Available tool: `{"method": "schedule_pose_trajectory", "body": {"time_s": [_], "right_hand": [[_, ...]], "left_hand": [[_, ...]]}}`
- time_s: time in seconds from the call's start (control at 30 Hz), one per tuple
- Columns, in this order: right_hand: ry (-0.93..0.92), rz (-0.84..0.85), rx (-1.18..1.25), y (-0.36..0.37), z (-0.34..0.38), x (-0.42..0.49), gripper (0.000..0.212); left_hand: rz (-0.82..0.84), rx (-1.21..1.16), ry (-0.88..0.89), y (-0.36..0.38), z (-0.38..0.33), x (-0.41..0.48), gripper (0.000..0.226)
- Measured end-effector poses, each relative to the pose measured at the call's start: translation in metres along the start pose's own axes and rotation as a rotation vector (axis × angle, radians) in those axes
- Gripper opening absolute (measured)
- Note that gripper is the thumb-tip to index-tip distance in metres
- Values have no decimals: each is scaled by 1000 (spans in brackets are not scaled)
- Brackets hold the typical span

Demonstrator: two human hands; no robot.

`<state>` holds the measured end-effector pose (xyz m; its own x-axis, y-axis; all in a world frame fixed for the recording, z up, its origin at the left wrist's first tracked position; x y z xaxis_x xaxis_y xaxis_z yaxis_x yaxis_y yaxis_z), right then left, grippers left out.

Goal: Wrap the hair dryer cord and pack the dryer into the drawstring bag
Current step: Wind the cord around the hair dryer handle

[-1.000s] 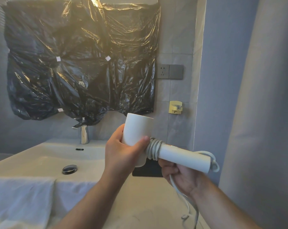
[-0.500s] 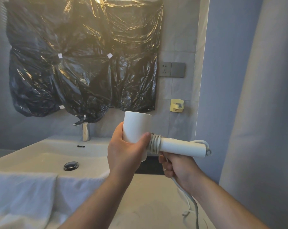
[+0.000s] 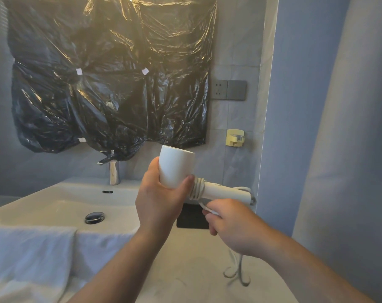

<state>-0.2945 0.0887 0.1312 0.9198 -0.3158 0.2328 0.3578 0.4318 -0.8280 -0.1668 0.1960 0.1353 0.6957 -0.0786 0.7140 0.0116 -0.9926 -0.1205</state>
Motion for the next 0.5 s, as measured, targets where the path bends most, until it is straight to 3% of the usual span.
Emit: {"method": "schedule_pose_trajectory", "body": {"time_s": [0.17,0.5], "right_hand": [[-67,-154,-254,-28,-1,4,25],[-241,-245,-63,-48,-3,8,7]], "left_hand": [[111,54,53,1,3,-4,72],[236,89,173,-1,-13,-5,79]]}}
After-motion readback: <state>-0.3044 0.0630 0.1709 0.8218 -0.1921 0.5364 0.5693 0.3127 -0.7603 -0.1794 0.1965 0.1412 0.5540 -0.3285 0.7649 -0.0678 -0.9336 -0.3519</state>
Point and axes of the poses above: each hand's wrist, its own x-axis towards the middle knuckle, its own y-axis out of the palm, z = x × y, the point moved 5 cm from there along x, towards the middle knuckle, and after that the axes turned 3 degrees about z, right-handed, at the moved point
